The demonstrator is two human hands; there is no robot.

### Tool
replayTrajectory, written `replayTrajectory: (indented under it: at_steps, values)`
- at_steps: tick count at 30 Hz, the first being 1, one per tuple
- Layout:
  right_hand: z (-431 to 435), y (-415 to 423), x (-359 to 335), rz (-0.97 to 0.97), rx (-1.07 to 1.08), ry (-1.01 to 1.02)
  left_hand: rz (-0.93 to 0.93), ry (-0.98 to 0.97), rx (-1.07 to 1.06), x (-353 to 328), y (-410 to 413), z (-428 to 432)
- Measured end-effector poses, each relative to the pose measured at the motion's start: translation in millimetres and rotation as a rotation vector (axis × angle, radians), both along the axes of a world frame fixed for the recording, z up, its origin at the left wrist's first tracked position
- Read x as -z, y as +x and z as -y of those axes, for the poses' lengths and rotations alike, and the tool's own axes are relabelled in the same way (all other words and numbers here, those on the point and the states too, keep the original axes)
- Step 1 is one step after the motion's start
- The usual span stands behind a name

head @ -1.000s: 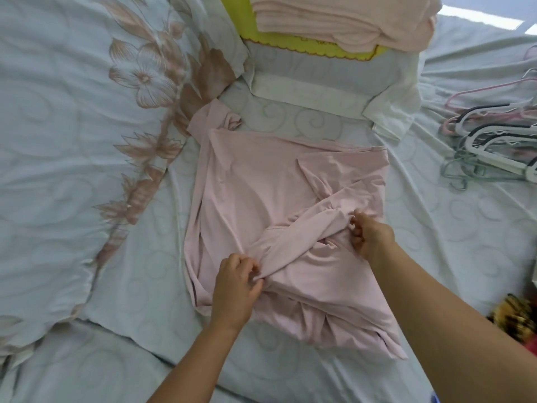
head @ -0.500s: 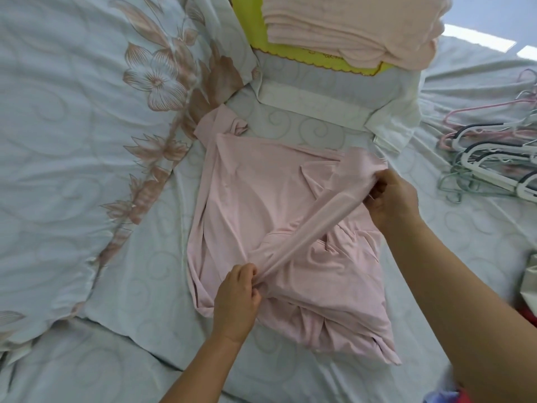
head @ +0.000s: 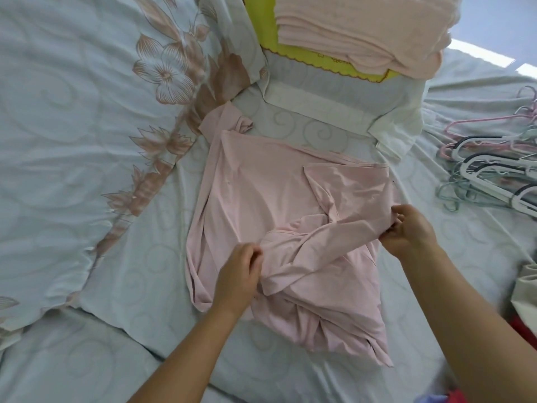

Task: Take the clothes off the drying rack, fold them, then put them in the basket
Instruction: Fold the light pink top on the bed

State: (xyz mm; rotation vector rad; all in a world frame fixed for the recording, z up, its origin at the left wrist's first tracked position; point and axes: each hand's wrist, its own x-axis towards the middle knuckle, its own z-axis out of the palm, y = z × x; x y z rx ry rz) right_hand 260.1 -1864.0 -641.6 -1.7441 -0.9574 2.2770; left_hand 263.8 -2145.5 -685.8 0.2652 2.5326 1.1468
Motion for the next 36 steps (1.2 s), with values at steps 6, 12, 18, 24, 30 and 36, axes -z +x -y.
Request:
replayTrajectory:
  at_steps: [6,12,18,24,30,36]
  values:
    - [-3,-2,-5,-0.081,-0.110,0.043,0.234,-0.200,0.219,12,-46,-29]
    - [-39,-34,-8,-0.131,-0.080,0.173,0.591,0.333,-0.247,5,-45,-3]
    - [20,7,10,0.178,-0.713,0.322,0.620,0.306,-0.337,14,-38,-4]
    - [147,63,29,0.123,-1.074,0.215,0.690,0.393,-0.435,14,-36,-2]
    - [184,65,44,0.217,-0.852,0.343,0.718,0.429,-0.456,12,-32,0]
    - [187,71,41,0.188,-0.684,0.265,0.743,0.515,-0.506,3,-37,-7]
